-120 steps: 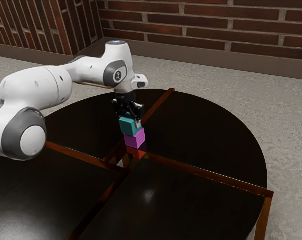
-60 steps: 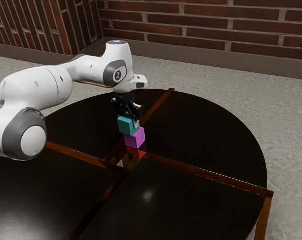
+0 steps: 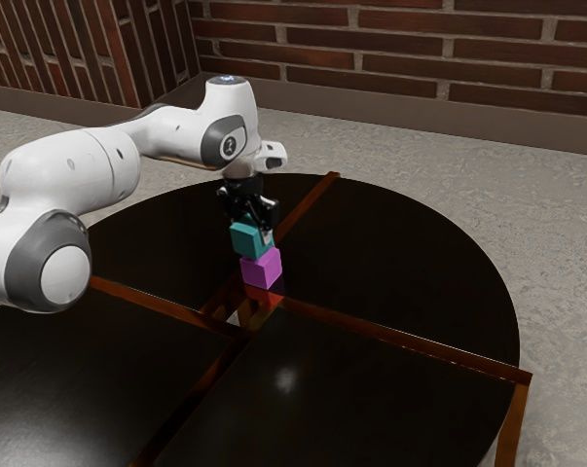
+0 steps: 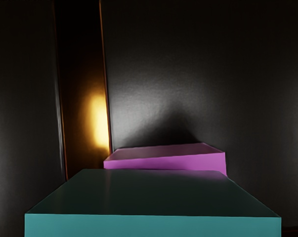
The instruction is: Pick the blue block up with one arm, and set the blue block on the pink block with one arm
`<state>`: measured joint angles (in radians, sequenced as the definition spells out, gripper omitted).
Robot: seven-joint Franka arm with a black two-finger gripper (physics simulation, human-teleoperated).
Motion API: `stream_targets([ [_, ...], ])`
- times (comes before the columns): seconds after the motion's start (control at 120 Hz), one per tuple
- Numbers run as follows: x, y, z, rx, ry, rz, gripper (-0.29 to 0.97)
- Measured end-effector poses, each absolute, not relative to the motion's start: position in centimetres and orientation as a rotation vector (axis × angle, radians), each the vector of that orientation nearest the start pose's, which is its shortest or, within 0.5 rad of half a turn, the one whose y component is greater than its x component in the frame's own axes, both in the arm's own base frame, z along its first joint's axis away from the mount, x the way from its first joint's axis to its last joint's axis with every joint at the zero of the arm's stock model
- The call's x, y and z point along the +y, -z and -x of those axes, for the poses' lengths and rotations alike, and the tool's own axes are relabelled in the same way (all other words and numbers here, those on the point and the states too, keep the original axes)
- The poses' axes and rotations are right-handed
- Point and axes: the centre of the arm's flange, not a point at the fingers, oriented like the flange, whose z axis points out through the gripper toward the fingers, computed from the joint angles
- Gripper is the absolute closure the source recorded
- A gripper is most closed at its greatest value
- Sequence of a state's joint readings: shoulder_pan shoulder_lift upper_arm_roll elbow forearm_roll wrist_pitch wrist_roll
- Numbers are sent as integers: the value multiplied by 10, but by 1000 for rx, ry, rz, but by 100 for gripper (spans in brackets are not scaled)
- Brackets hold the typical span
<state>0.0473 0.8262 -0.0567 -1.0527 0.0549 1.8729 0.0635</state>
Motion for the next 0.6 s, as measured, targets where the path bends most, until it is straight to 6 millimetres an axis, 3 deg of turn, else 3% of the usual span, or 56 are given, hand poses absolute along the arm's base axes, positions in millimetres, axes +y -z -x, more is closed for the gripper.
stream_targets([
  [0.6, 8, -343, -767, -77, 15, 3125, 31],
])
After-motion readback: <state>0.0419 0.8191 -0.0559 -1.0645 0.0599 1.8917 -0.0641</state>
